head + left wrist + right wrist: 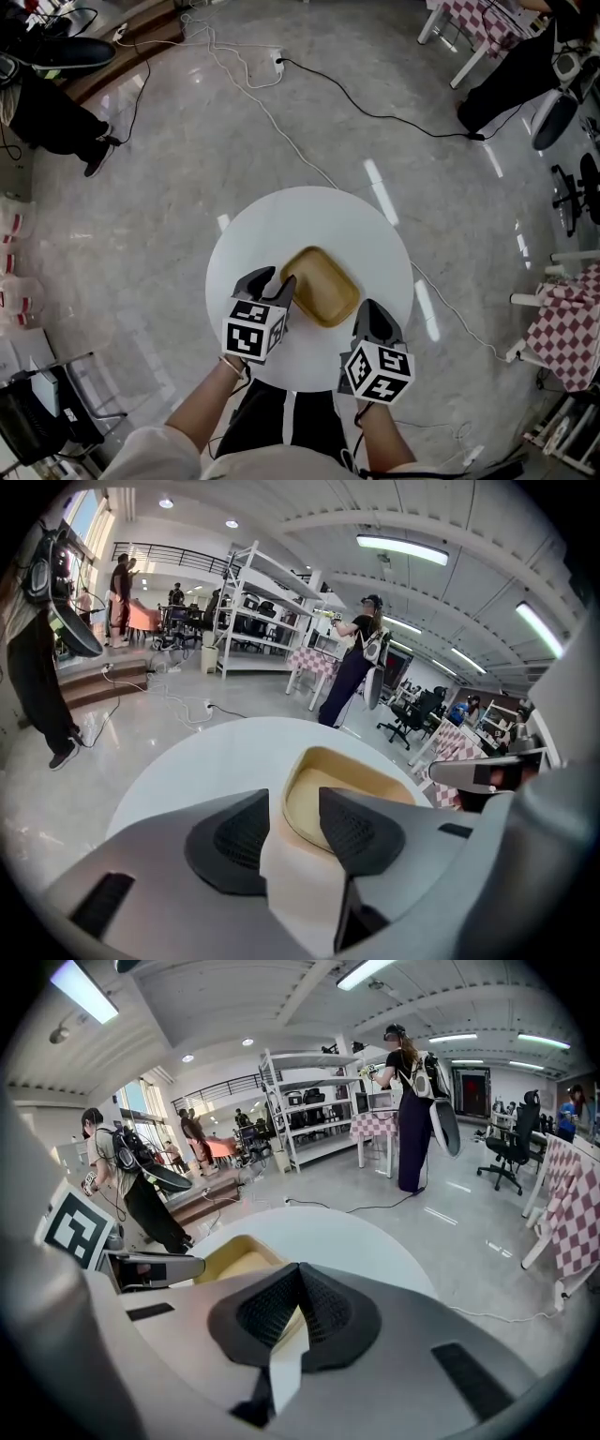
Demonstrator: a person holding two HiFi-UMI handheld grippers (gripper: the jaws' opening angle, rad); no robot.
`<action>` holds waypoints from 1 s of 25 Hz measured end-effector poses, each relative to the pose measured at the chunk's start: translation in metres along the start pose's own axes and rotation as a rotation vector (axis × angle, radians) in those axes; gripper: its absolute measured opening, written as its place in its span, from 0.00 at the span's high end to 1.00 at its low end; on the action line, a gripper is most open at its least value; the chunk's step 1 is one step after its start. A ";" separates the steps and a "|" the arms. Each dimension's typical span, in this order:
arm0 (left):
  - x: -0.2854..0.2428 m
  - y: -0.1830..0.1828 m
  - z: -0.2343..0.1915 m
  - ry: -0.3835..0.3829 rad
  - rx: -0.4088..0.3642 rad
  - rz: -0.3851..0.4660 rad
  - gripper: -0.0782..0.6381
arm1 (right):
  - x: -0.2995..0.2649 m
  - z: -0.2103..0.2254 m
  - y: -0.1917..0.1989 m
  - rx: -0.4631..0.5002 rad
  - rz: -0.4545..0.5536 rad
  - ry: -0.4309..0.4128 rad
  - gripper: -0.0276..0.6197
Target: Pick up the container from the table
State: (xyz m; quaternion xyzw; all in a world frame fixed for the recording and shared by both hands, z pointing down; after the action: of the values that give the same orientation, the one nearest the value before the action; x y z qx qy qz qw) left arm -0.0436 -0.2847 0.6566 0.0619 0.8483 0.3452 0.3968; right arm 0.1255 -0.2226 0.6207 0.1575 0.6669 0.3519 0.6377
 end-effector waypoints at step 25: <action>-0.028 -0.002 -0.015 0.027 0.008 -0.066 0.69 | -0.023 0.020 0.004 -0.030 -0.047 0.039 0.92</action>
State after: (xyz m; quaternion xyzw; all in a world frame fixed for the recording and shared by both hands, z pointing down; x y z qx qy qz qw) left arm -0.0347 -0.3050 0.6799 0.0307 0.8565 0.3296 0.3960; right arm 0.1469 -0.2294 0.6413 0.1254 0.6773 0.3497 0.6351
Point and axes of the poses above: the fingertips, and each gripper's own axes: x backward along the fingers, z to its right, y out of its underside, the point moved 1 cm from there along x, backward along the fingers, and after that the axes turned 12 degrees about y, right-handed, at the moved point
